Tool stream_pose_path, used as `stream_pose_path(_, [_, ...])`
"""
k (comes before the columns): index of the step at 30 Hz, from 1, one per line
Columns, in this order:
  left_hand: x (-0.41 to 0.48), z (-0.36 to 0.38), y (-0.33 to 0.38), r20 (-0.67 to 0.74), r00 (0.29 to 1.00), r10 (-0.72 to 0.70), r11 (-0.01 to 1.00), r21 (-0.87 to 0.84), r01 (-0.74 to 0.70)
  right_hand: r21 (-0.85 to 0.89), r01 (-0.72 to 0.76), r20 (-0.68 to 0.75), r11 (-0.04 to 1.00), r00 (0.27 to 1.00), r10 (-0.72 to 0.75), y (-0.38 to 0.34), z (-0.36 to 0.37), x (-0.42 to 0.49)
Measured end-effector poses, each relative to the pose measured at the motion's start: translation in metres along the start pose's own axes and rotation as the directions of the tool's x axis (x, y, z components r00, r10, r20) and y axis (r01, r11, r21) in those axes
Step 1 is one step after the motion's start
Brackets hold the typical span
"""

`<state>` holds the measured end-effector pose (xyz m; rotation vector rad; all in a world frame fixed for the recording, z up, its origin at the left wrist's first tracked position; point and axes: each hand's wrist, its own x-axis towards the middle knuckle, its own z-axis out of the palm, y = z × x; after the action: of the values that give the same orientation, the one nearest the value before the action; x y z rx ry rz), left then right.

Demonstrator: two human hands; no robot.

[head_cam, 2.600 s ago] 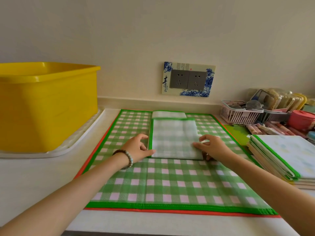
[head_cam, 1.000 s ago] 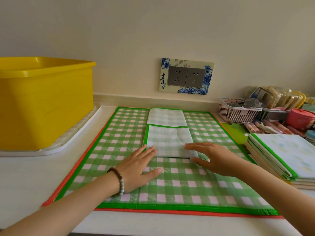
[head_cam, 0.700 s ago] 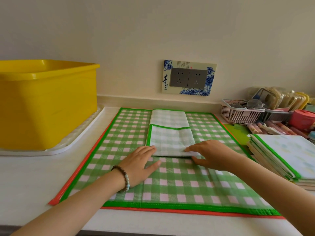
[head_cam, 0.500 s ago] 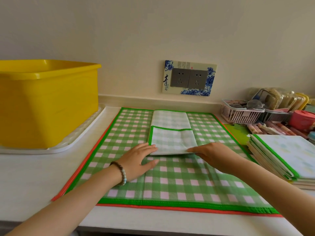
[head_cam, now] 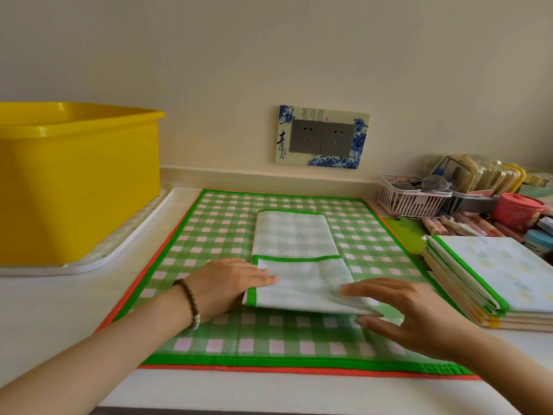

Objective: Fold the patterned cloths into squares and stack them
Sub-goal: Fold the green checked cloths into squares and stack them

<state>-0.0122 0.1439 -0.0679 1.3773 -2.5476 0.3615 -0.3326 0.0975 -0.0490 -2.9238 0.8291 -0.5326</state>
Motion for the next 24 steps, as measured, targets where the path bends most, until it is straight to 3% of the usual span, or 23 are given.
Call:
stream_pose_path(5, [-0.014,0.003,0.006,0.025,0.993,0.115,0.993,0.032,-0.116,-0.085,0.003,0.248,0.996,0.969,0.018,0.008,0.006,0.015])
stream_pose_path(9, [-0.022,-0.003,0.005,0.071,0.988,0.138,0.990,0.019,-0.140,-0.059,0.007,0.322,0.998,0.947,0.012,0.004,0.014,0.026])
stream_pose_path(13, [-0.022,-0.004,0.015,0.178,0.984,-0.006,1.000,-0.002,0.007,-0.005,0.059,0.340,0.998,0.939,-0.054,0.006,0.024,0.026])
stream_pose_path(16, [-0.021,-0.005,0.019,0.333,0.941,-0.064,0.989,-0.101,0.104,-0.002,0.049,0.347,0.999,0.937,-0.046,0.012,0.027,0.026])
stream_pose_path(19, [-0.017,-0.003,0.017,0.343,0.935,-0.093,0.976,-0.153,0.153,0.022,0.036,0.313,0.999,0.949,-0.041,0.013,0.027,0.025])
stream_pose_path(24, [-0.009,-0.002,0.009,0.263,0.934,-0.243,0.918,-0.249,0.309,0.175,-0.163,0.319,0.971,0.942,0.100,0.032,0.029,0.033])
